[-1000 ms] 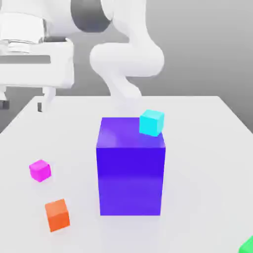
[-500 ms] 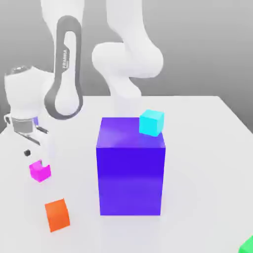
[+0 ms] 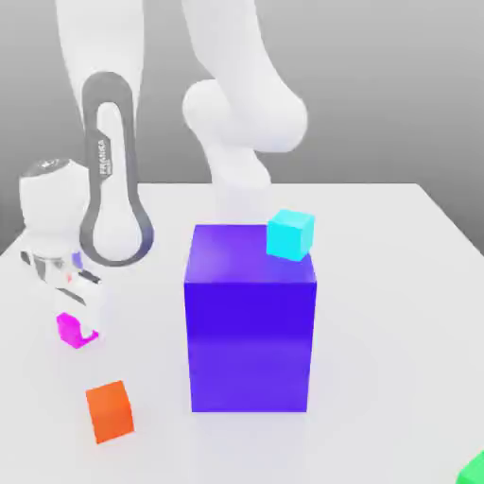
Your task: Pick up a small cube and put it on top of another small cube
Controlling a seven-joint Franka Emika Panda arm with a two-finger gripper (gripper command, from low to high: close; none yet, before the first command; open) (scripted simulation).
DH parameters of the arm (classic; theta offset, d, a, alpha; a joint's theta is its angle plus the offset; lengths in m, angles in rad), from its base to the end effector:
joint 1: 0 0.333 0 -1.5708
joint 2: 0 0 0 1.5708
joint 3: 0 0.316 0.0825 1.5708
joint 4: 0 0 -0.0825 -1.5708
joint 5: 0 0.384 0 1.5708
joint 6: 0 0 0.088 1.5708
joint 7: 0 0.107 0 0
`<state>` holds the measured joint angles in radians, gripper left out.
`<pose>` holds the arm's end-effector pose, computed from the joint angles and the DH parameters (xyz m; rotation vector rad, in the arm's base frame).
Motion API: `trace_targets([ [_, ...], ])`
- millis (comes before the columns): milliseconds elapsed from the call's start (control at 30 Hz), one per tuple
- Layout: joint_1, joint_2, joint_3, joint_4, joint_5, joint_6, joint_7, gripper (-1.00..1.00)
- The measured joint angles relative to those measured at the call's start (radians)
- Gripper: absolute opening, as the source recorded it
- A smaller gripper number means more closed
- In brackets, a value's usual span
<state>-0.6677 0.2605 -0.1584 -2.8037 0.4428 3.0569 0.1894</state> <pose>0.2103 -0.2870 0.1350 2.3464 -2.0819 0.0055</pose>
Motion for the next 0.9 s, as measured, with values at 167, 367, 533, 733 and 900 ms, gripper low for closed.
trace_targets([
  [167,0.119,-0.105,-0.164,-0.027,-0.182,-0.074,0.136,-1.00],
  [367,0.147,-0.234,-0.248,-0.062,-0.406,-0.166,0.304,-1.00],
  [533,0.298,-0.195,-0.171,0.050,-0.490,-0.244,0.462,-1.00],
  [733,0.464,-0.106,-0.056,0.220,-0.531,-0.338,0.632,-1.00],
  [900,0.611,-0.032,0.055,0.362,-0.548,-0.415,0.763,-1.00],
])
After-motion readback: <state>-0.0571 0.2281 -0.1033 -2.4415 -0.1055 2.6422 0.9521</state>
